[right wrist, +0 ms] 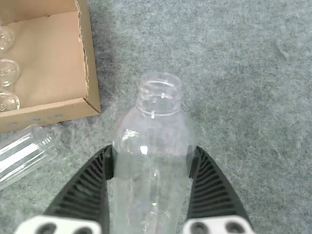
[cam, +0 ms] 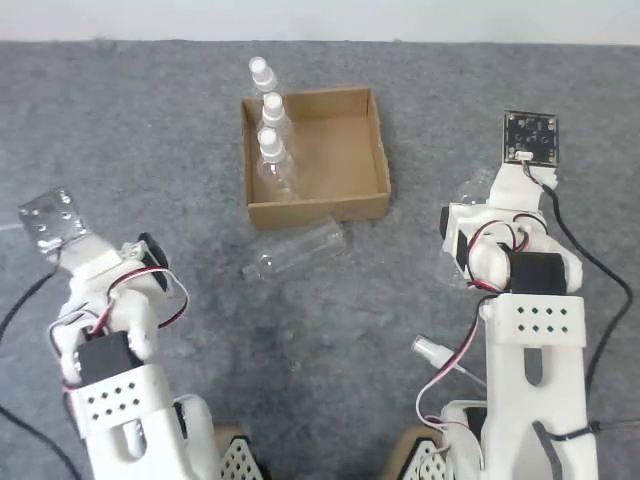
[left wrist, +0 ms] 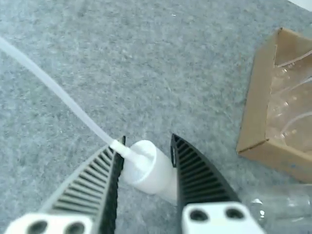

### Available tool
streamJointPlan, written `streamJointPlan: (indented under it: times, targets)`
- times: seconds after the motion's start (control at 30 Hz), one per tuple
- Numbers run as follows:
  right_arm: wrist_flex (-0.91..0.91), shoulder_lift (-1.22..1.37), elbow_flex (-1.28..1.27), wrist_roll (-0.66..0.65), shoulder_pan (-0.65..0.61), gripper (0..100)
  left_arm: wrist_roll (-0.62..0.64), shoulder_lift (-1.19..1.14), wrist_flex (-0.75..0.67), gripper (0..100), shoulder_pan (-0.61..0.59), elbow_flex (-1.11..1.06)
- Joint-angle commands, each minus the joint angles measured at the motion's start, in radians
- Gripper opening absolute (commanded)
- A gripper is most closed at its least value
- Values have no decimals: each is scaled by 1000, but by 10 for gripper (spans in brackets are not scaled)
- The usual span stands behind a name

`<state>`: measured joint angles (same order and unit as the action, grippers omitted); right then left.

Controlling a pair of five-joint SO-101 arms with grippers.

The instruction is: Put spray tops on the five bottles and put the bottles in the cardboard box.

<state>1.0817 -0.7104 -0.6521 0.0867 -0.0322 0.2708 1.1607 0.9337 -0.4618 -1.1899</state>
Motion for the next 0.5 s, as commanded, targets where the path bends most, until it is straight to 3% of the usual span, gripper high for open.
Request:
streamJointPlan:
  times: [0.0, 0.23, 0.47]
  targets:
    - [-24, -35, 6, -6, 21, 9, 11, 25, -26, 96, -8, 12]
    - [-24, -35, 6, -6, 21, 9, 81, 26, 9, 216, -8, 10]
    - [-24, -35, 6, -6, 19, 9, 81, 26, 9, 230, -9, 8]
